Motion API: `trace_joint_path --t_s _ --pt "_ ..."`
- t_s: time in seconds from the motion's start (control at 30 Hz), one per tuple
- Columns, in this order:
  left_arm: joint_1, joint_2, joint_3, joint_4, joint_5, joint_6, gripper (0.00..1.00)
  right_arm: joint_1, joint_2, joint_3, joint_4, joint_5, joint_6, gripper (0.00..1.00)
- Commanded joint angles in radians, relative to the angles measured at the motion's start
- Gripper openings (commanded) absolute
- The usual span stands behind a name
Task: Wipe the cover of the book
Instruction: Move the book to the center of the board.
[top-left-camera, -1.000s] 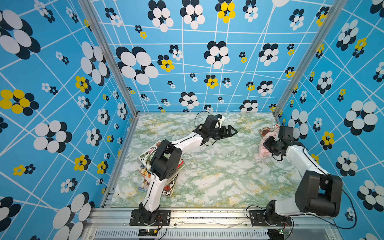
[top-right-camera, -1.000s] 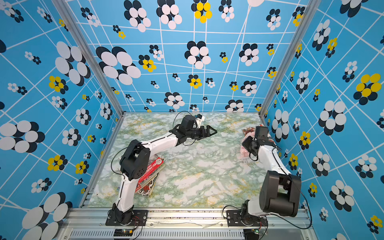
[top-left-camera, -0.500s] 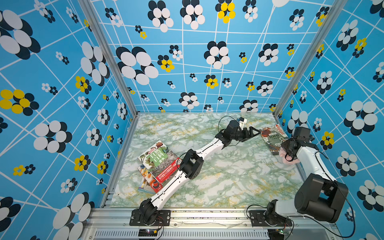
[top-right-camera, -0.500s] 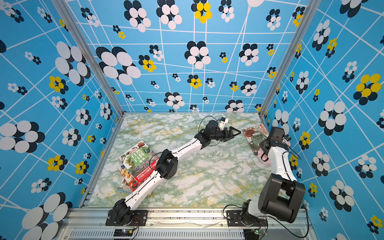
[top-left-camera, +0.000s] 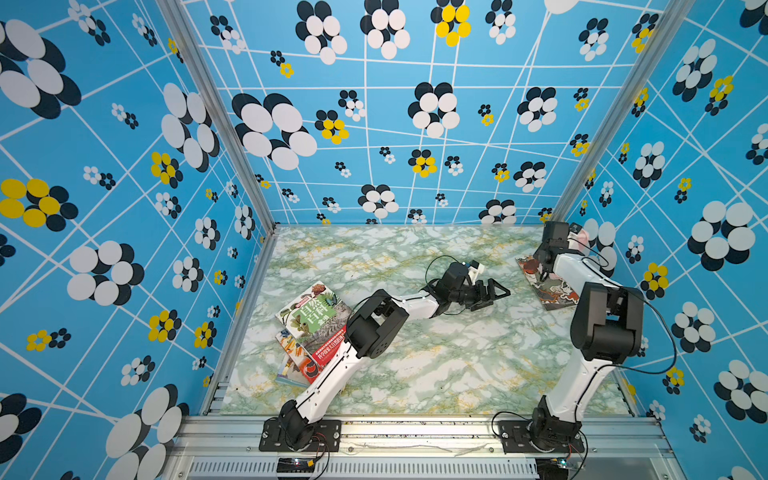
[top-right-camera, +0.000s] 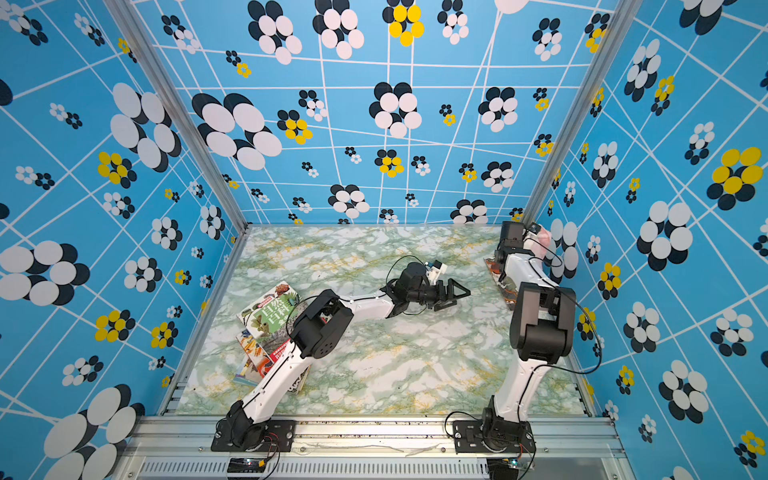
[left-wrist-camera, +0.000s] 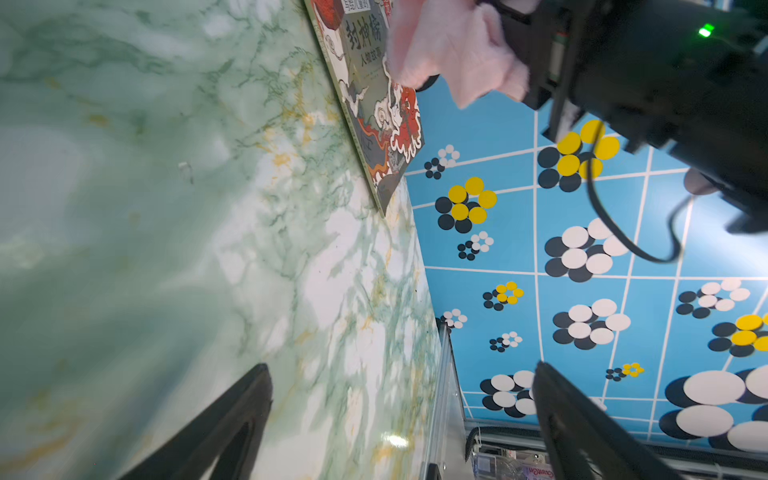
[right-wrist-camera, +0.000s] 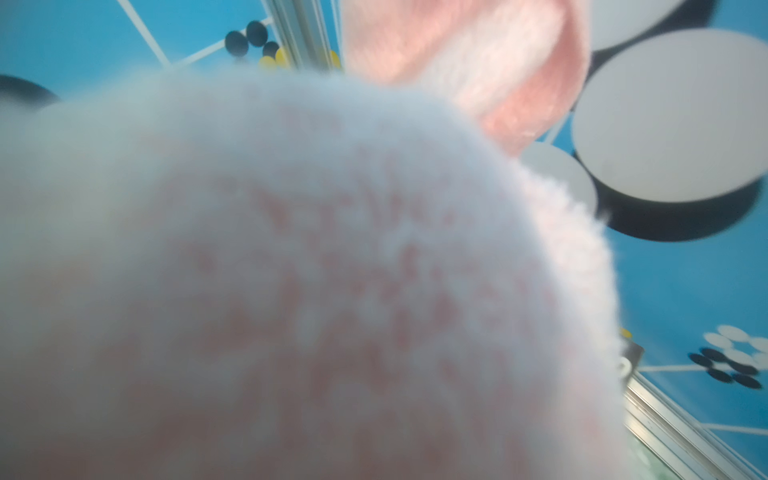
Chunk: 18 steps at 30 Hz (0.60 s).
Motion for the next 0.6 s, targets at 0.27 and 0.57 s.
trace_joint_path --t_s 0.27,0.57 --pt "0.009 -0.199 -0.351 0.143 0.013 0.039 0.99 0.006 0.409 0.698 -0.197 -0.277 -0.168 0.0" --pt "0.01 -0.337 -0.514 0.016 0.01 0.136 0.99 -0.099 0.762 1.287 -0.655 -0.308 0.023 0.0"
